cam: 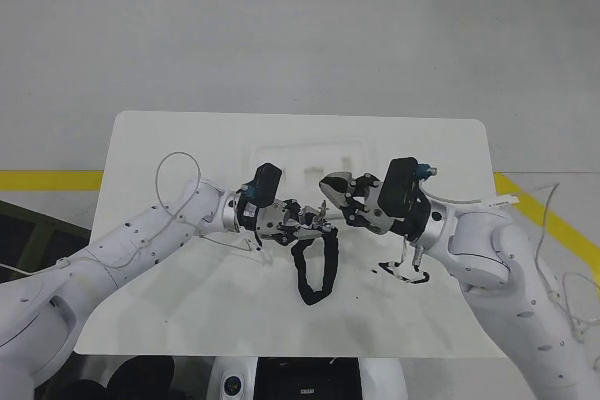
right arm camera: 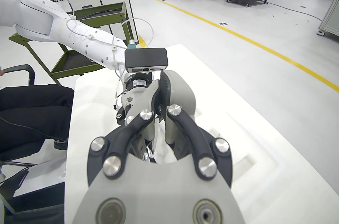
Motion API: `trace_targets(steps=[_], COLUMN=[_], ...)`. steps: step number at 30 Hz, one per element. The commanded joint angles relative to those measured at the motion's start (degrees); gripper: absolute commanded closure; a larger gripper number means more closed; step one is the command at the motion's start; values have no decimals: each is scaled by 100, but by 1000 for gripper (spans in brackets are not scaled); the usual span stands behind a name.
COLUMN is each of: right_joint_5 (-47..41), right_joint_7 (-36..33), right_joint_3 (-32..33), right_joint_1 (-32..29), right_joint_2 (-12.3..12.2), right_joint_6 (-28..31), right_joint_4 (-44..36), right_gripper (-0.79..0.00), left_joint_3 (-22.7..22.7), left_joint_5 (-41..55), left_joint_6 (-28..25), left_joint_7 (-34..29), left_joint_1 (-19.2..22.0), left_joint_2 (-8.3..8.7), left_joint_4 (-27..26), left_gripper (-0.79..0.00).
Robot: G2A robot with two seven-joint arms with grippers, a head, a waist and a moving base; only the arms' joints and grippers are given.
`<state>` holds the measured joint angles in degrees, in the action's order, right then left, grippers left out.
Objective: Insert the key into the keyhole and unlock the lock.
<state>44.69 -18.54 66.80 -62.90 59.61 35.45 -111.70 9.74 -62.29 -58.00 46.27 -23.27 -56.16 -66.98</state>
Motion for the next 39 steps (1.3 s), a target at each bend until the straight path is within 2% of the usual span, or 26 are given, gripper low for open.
trace_targets(steps=[1,6,13,19,39], right_joint_5=[15,85,183,238,204], right_joint_7=[1,-118,-391,-96,-309], right_joint_3=[11,10,-49,86,-41], right_joint_1=[1,-6,-4,-6,12], right_joint_2=[1,-10,-14,-1,15], right_joint_6=[21,240,253,55,219], right_joint_4=[-6,-48,-121,-216,-171], right_gripper=[0,0,0,0,0], left_joint_3=[0,0,0,0,0], left_joint_5=[-1,-3,40,70,175], left_joint_6=[0,0,0,0,0], left_joint_7=[1,1,1,1,1], left_joint_1=[1,3,14,1,9], left_joint_2=[-7,-20,-20,-9,23], left_joint_4=[11,25,36,29,-14], left_gripper=[0,0,0,0,0])
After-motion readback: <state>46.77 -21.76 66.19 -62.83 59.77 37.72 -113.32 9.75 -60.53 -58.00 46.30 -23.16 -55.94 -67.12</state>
